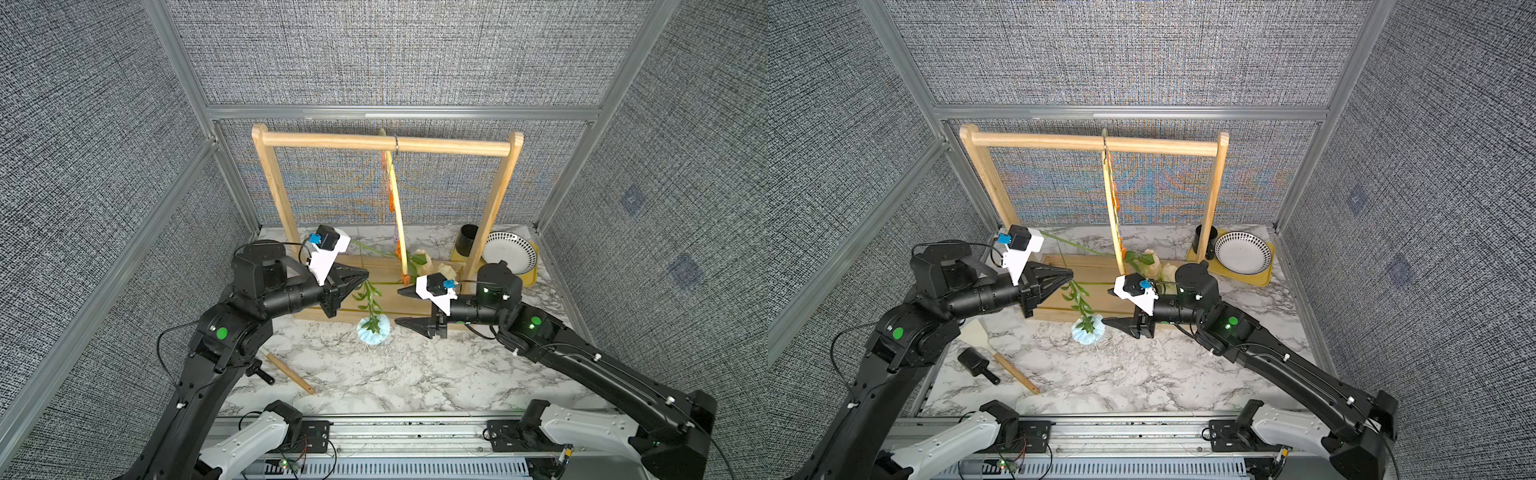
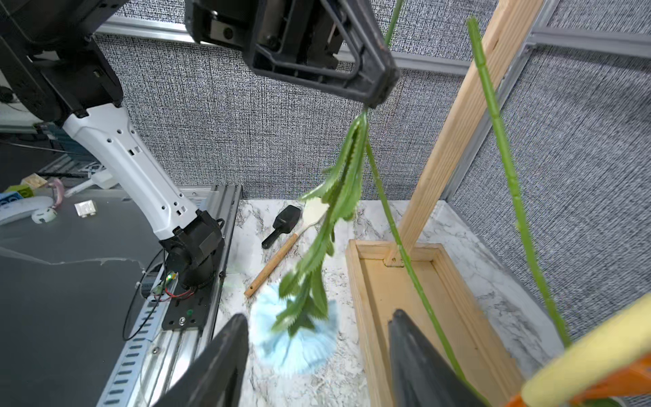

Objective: Dry the flowers on a clothes hanger
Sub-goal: Pick up the flower at the center of the board.

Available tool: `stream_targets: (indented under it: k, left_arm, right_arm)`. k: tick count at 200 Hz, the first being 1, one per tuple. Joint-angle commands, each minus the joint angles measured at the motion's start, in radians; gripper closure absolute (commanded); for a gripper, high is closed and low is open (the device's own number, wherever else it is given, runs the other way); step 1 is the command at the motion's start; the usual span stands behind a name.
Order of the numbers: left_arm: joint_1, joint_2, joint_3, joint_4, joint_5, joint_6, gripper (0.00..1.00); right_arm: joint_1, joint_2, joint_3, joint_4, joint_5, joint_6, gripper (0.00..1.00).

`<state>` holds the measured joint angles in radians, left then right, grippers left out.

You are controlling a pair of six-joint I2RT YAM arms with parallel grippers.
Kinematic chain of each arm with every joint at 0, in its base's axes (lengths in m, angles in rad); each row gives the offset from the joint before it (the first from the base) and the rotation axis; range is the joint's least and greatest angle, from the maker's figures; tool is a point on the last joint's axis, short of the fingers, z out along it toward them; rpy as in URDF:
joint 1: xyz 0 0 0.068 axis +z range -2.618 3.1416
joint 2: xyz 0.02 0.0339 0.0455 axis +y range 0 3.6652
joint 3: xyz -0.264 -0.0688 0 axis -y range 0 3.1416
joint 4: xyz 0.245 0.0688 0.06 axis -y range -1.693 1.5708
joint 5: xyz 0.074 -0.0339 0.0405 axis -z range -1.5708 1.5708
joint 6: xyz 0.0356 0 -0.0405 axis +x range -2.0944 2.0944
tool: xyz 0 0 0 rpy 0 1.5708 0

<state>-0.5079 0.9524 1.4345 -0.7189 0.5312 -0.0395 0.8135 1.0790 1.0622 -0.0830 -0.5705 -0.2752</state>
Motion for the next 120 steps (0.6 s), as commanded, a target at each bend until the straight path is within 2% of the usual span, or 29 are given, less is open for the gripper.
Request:
stream_targets:
  k: [1,31,46,85,94,120]
  left_arm:
    - [0.003,-0.012,0.025,-0.124,-0.201,0.000,0.98]
    - [0.007,-0.039,0.074,-0.267,-0.411,-0.046,0.98]
    - [0.007,-0.078,0.096,-0.315,-0.481,-0.072,0.98]
    - [0.007,-0.145,0.145,-0.402,-0.529,-0.138,0.98]
    - [0.007,-0.159,0.150,-0.424,-0.578,-0.148,0.98]
    - [0.007,-0.193,0.139,-0.474,-0.812,-0.191,0.98]
  right_arm:
    - [-0.037,-0.025,0.034,-0.114,0.036,-0.093,0.34]
    - [-0.112,-0.065,0.052,-0.091,0.033,-0.129,0.34]
    - [-0.154,-0.083,0.054,-0.051,0.035,-0.150,0.35]
    - [-0.291,-0.056,0.085,0.005,0.001,-0.163,0.36]
    - [-0.326,-0.029,0.105,-0.002,0.001,-0.155,0.37]
    - [-0.379,0.063,0.184,-0.049,0.009,-0.142,0.40]
